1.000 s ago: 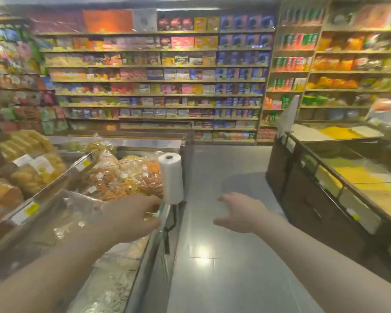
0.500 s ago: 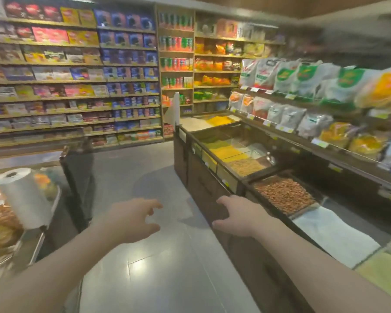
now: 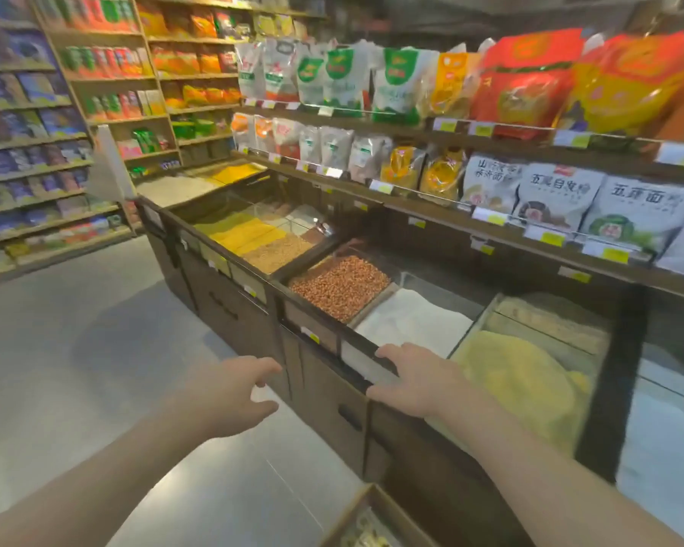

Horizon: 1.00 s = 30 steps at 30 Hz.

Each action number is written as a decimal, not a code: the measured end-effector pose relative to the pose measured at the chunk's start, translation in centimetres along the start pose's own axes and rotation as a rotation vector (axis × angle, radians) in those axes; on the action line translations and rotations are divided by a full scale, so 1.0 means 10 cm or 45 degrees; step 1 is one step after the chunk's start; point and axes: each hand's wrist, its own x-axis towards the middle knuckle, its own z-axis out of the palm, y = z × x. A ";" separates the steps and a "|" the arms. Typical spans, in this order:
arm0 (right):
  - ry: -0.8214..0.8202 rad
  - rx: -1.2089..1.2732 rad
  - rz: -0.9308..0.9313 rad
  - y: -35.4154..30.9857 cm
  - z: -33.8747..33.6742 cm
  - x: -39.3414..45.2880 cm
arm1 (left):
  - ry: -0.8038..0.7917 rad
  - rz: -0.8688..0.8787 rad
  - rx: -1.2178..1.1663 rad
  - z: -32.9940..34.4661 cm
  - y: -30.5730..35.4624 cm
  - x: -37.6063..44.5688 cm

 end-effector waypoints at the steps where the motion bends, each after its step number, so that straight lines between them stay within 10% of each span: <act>1: 0.005 0.028 0.037 0.15 0.06 0.03 | -0.022 0.039 0.013 0.09 0.09 0.15; 16: -0.137 0.500 0.888 1.54 2.08 0.37 | -0.506 0.618 0.100 2.11 1.08 2.34; 30: -0.133 0.789 1.363 2.77 5.46 0.52 | -0.597 0.574 -0.038 5.62 1.29 2.96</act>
